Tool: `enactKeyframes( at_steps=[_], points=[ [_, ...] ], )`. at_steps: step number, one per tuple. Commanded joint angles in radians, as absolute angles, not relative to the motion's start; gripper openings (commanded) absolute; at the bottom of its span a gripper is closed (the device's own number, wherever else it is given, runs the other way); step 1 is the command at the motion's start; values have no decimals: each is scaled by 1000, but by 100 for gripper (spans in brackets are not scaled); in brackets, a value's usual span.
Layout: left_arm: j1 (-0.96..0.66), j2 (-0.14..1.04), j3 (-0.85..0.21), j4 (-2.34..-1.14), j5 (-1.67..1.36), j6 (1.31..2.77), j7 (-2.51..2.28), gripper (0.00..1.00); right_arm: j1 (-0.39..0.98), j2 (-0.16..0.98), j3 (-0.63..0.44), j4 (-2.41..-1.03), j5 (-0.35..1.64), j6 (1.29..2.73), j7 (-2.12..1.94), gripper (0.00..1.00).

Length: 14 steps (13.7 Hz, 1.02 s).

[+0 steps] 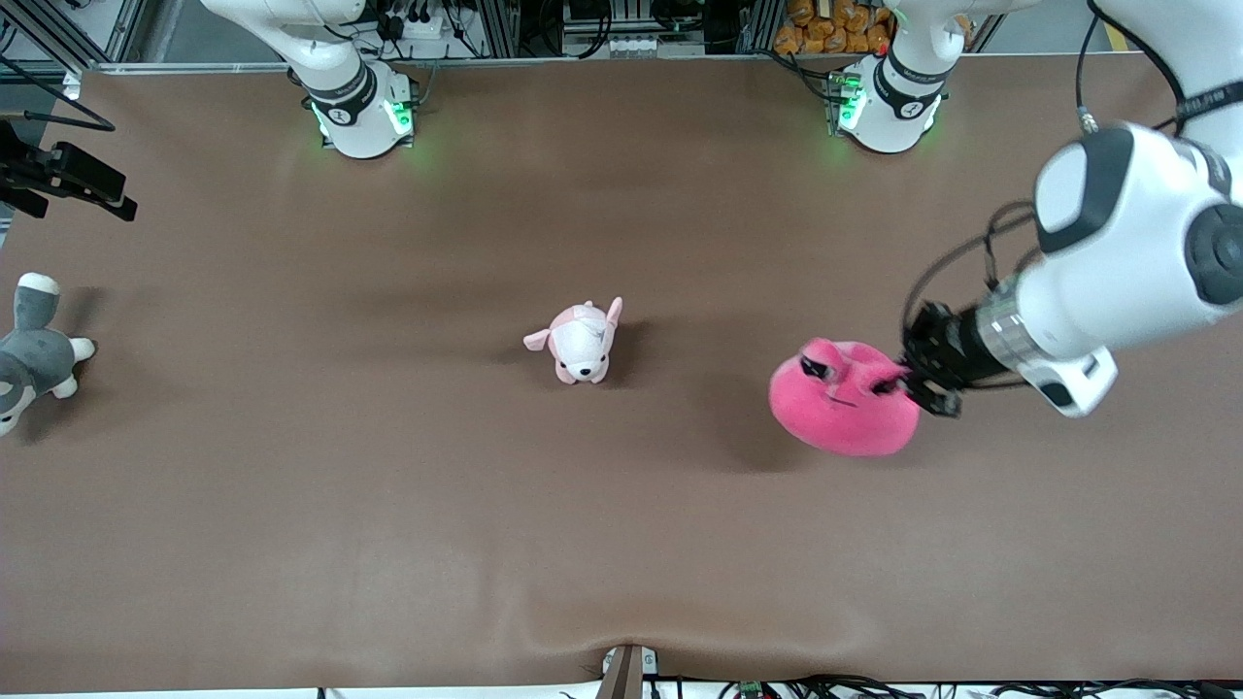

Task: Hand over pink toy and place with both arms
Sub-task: 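Lift the pink plush with the left gripper while the right gripper approaches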

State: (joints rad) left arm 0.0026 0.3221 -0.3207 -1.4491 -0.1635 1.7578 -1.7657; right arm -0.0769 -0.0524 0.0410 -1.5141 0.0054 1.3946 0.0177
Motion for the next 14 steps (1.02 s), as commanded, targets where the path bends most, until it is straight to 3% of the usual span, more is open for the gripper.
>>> enactKeyframes(
  at_steps=[1,3,7,14],
  points=[
    [0,301,-435,-1396,-187,1707,-1906,0,-74,-28,54,-1471,26,1387,101,100],
    [-44,311,-485,-1338,-181,1709,-2050,0,-69,-28,57,-1468,142,1387,261,100],
    [-161,316,-483,-1275,-186,1736,-2308,0,-23,-29,66,-1460,372,1393,708,100],
    [-305,340,-486,-1270,-198,2017,-2703,0,300,60,67,-1463,462,1643,1467,100]
  ],
)
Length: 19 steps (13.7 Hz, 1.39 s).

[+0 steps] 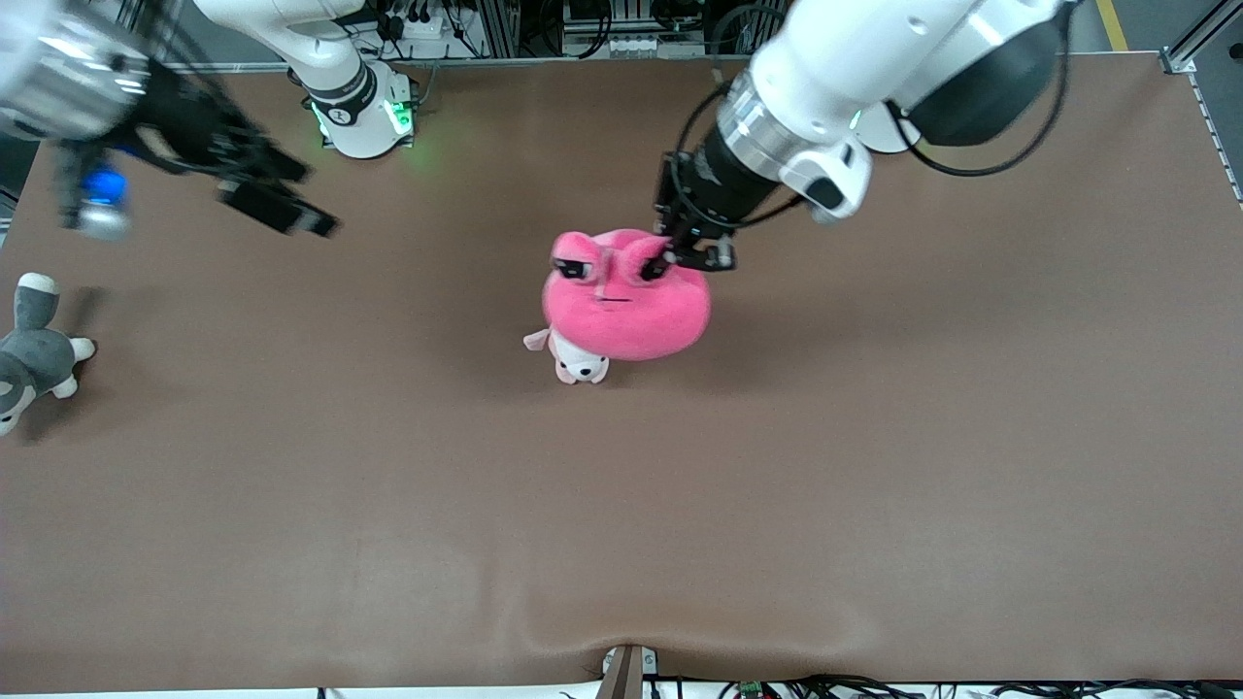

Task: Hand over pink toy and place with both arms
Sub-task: 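Lift the pink plush with the left gripper while the right gripper approaches, then grasp the pink plush with the right gripper beside the left gripper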

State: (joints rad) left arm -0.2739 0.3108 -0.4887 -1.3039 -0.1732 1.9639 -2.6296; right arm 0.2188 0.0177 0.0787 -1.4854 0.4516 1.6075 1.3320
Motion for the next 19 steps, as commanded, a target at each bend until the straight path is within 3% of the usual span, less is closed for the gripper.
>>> enactKeyframes(
  at_steps=[1,5,6,7,8,10,11,19],
  points=[
    [-319,342,-485,-1270,-205,2038,-2709,0,358,83,66,-1465,454,1669,1518,100],
    [-359,367,-482,-1270,-271,2103,-2712,0,452,155,67,-1465,370,1802,1755,100],
    [-367,376,-482,-1270,-273,2109,-2714,0,454,166,66,-1463,367,1813,1758,82],
    [-370,377,-482,-1270,-273,2111,-2712,0,453,173,66,-1465,361,1816,1759,41],
    [-374,380,-482,-1272,-273,2111,-2712,0,451,178,66,-1463,360,1819,1759,40],
    [-374,388,-482,-1270,-273,2111,-2711,0,456,201,66,-1463,359,1860,1766,26],
    [-374,390,-482,-1270,-273,2111,-2709,0,466,213,66,-1463,356,1893,1776,0],
    [-374,397,-482,-1272,-273,2111,-2709,0,448,258,58,-1448,311,1899,1772,0]
  ],
)
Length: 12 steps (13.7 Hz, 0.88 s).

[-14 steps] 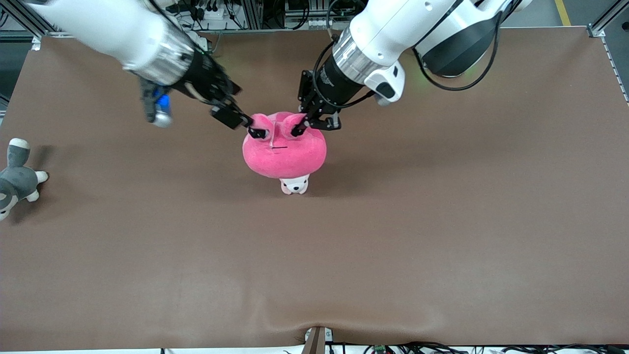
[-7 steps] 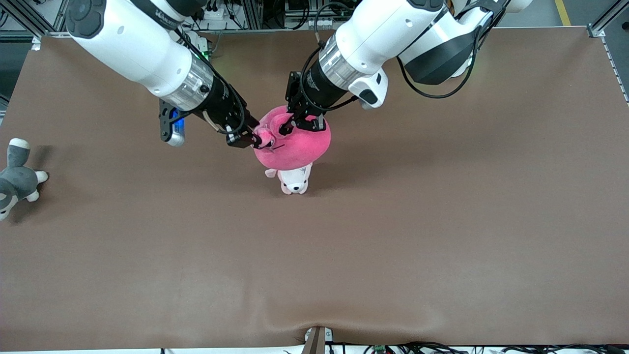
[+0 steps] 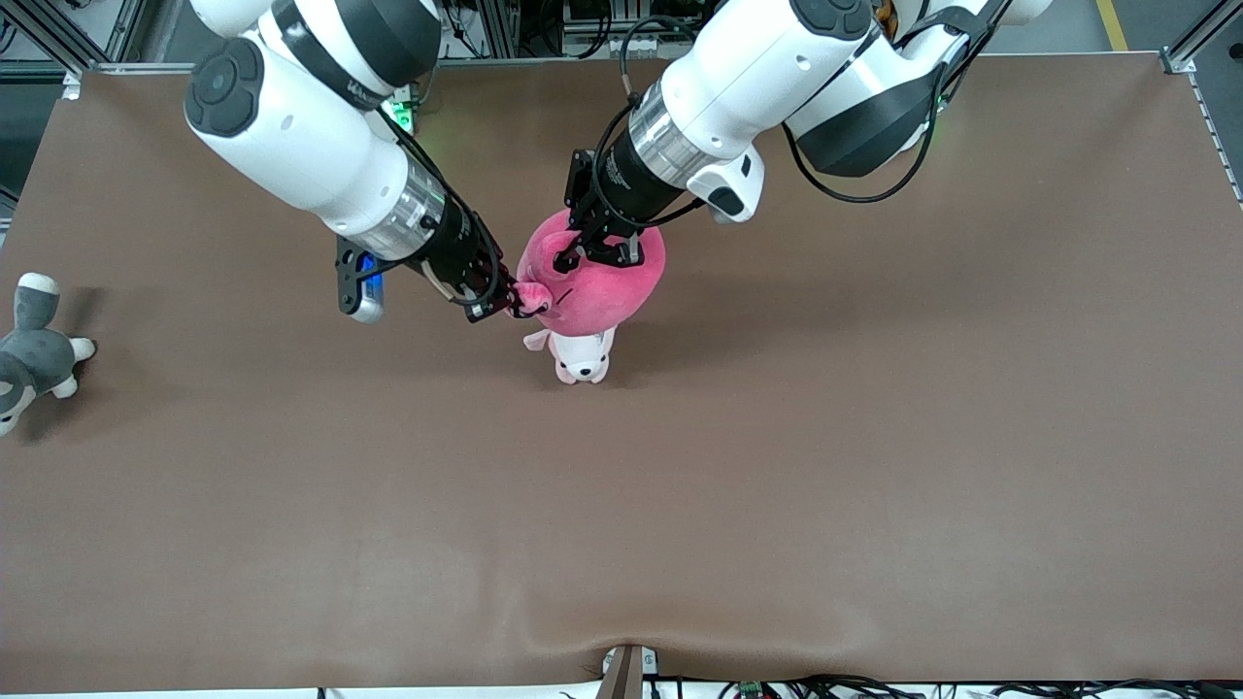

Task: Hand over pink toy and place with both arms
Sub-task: 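Carry the pink plush with the right gripper while the left gripper withdraws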

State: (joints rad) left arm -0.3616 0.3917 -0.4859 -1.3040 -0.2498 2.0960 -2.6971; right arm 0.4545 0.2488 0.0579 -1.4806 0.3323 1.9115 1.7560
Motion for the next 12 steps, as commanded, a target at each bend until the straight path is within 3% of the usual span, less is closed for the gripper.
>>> enactKeyframes(
  at_steps=[1,2,3,4,7,12],
  points=[
    [-374,399,-482,-1272,-273,2111,-2712,0,428,258,49,-1440,305,1893,1754,0],
    [-373,397,-482,-1273,-275,2111,-2714,2,388,259,45,-1437,301,1888,1731,0],
    [-371,394,-480,-1278,-272,2109,-2709,60,361,258,43,-1434,302,1881,1723,0],
    [-368,396,-480,-1278,-272,2108,-2707,100,329,258,43,-1427,307,1870,1720,0],
    [-344,376,-471,-1278,-258,2083,-2688,100,288,259,41,-1427,302,1858,1720,0],
    [-183,328,-469,-1278,-230,1835,-2389,100,103,333,40,-1454,296,1761,1553,0]
  ],
)
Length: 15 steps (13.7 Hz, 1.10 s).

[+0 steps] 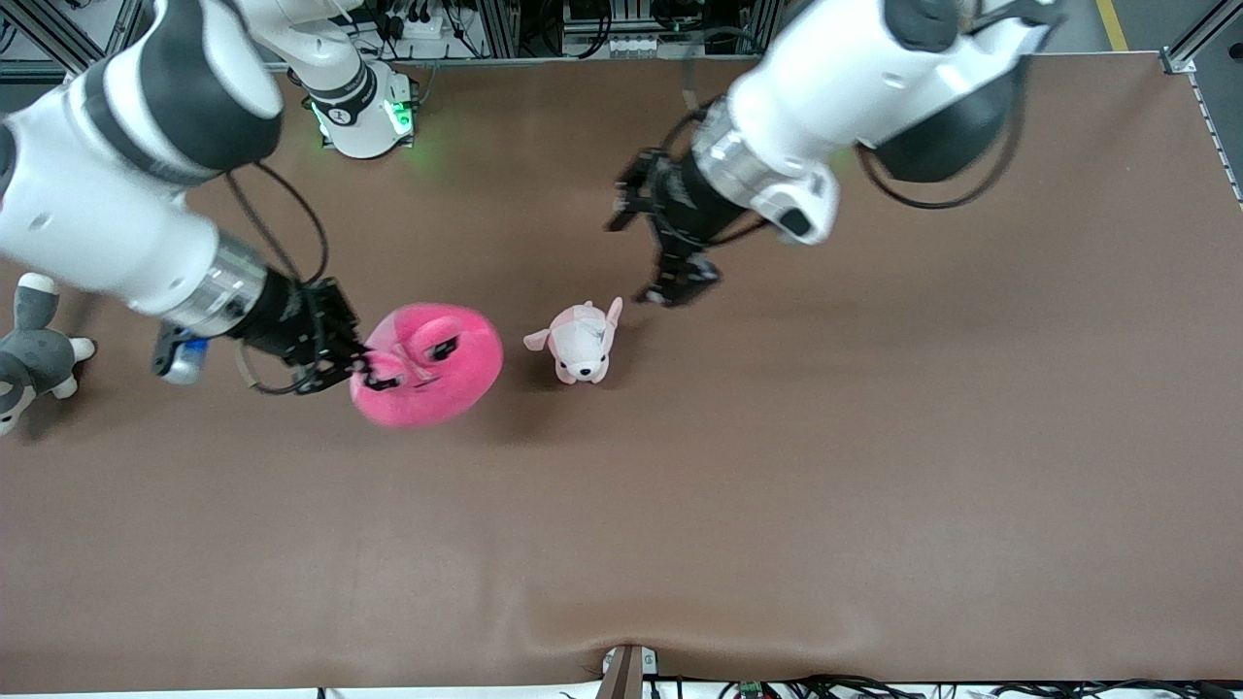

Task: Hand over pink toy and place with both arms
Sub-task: 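Carry the pink plush with the right gripper while the left gripper withdraws, then lower the pink plush onto the table and open the right gripper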

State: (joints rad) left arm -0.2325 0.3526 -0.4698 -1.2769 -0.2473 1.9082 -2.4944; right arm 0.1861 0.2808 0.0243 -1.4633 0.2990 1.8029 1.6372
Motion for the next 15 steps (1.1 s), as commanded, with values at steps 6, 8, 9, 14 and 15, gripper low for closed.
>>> enactKeyframes(
  at_steps=[6,8,9,14,15],
  points=[
    [-137,241,-465,-1284,-31,1579,-1837,100,-135,417,41,-1568,307,1766,1194,0],
    [-68,215,-457,-1287,-15,1508,-1586,100,-170,437,40,-1597,307,1784,1123,0],
    [-45,213,-457,-1287,-5,1482,-1484,100,-195,440,40,-1606,307,1784,1079,0],
    [63,218,-456,-1293,77,1431,-1009,100,-282,457,40,-1608,304,1720,977,68],
    [87,222,-456,-1293,78,1431,-962,100,-281,456,40,-1602,296,1714,959,100]
  ],
)
